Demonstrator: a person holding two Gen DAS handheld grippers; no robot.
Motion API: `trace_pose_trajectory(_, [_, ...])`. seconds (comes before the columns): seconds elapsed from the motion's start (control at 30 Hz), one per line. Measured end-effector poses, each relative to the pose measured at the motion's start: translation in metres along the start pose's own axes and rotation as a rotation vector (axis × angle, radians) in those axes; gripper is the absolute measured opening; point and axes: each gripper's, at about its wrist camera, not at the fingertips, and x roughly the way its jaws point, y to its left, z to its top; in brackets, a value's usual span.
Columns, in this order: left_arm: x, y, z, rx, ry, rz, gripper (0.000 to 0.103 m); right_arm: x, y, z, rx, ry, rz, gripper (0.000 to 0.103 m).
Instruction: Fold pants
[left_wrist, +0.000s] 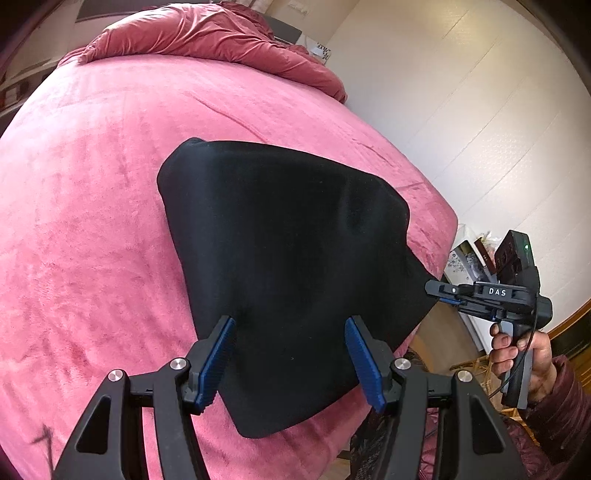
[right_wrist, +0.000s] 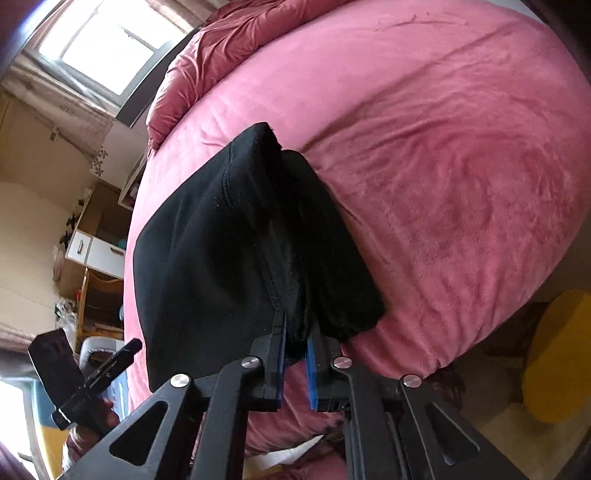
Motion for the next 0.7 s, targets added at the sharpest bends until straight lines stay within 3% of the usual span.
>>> trace_pose_trajectory(0.13, [-0.005,-0.004,0.005,0.028,-0.016,0.012,0.062,-0.009,0.007,0.010,-0.062,-0.025,-0.025,0.017])
trace_pose_trajectory(0.2, [-0.006,-0.003,0.009,0.025,-0.029,0.027,0.062,-0.021,0.010,0.021,-0.087,-0.080,-0.049,0.040])
trace_pose_trajectory(0.27, [-0.006,-0.001,0.012,0.010,-0.038,0.028,0.062,-0.028,0.014,0.032,-0.096,-0.117,-0.032,0.053])
trace_pose_trajectory(0.47, [-0.005,-0.005,0.021,0.000,-0.058,0.038,0.062,0.006,0.032,0.077,-0.073,-0.136,0.025,0.054])
trace_pose_trajectory(0.63, [0.009,-0.024,0.024,0.065,-0.035,-0.011,0.062,0.041,0.030,0.107,-0.005,-0.115,0.026,0.051])
trace_pose_trajectory(0.67, [0.014,-0.028,0.024,0.075,-0.025,-0.023,0.062,0.046,0.030,0.112,-0.013,-0.104,0.034,0.039])
trace_pose_trajectory(0.7, [0.020,-0.033,0.024,0.090,-0.012,-0.029,0.062,0.051,0.031,0.116,-0.027,-0.092,0.040,0.019])
